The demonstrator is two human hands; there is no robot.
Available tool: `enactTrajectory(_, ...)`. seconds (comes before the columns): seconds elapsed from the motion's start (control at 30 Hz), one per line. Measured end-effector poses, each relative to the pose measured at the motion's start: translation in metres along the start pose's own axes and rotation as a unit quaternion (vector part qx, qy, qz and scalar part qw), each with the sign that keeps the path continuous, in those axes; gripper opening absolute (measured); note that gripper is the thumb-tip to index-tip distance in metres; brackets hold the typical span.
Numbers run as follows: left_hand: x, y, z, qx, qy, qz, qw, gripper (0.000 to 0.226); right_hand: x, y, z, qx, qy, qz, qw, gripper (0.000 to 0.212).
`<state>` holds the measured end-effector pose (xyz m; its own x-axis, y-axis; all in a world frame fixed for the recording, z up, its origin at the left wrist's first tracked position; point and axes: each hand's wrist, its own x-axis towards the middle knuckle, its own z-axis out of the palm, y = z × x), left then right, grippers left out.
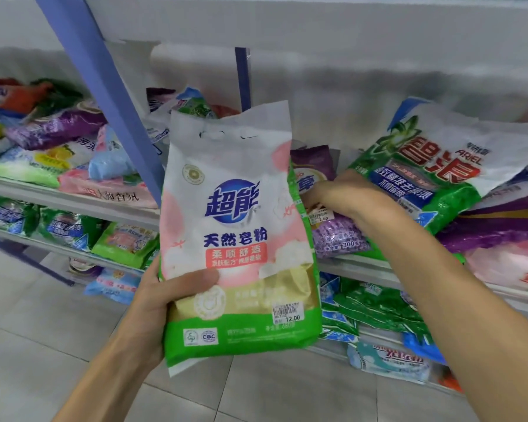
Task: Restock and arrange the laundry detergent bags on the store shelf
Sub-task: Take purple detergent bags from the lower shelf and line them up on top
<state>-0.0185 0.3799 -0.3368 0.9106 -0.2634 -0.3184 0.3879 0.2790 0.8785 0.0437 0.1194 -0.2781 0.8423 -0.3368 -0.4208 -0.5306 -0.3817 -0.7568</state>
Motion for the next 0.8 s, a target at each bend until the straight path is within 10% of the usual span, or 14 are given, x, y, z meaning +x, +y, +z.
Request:
enactTrajectory(0.27,0.008,0.011,0.006,-0.001,0.017,0.007,1.0,0.115,-0.022,0.012,-0.078,0.057,0.191,-0.062,0.978,0.051)
enactTrajectory(0.57,0.013,0.009,0.011,0.001,0.011,0.001,1.0,0.063,-0.034,0.028,-0.115,-0.064,0.265,-0.011,0.962,0.062)
enactTrajectory(0.8,0.022,0.013,0.018,0.01,0.025,-0.01,1.0,0.095,-0.015,0.036,-0.12,-0.164,0.344,0.008,0.925,0.094)
